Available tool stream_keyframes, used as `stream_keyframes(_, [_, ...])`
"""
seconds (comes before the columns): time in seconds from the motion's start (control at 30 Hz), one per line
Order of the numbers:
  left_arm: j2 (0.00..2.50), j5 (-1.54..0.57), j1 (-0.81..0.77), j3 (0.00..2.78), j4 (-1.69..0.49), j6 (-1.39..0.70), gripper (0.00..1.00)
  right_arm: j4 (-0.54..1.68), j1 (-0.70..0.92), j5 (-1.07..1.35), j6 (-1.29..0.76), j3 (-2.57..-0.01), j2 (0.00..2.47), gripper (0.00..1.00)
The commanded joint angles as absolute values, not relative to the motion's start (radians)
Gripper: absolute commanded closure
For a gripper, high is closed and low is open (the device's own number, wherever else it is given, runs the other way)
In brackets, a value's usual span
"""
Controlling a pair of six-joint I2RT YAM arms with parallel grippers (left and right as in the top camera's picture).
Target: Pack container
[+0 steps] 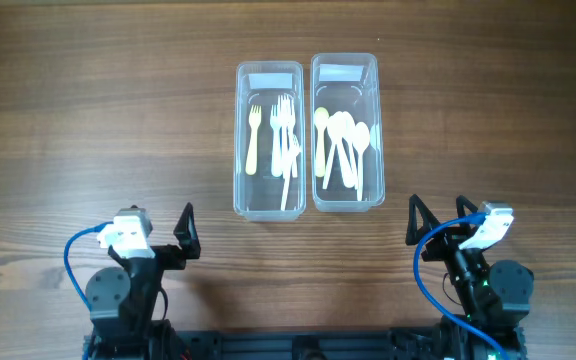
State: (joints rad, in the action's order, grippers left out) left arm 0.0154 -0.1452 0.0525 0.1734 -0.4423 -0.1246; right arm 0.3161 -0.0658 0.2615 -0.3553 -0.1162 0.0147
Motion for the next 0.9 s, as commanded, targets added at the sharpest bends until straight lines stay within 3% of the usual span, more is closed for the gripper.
stream_keyframes(0.0, [0.005,-0.164,0.046,0.162,-0.488,-0.115,0.00,0.312,-0.059,0.260,-0.367,-0.116,0.004,0.00])
stream_keyframes(0.3, [0.005,-0.164,0.046,0.162,-0.670,-0.115,0.00,0.312,-0.059,0.260,-0.367,-0.116,0.004,0.00])
stream_keyframes(0.87, [0.005,-0.164,0.046,0.163,-0.670,-0.115,0.00,0.312,-0.059,0.260,-0.367,-0.116,0.004,0.00])
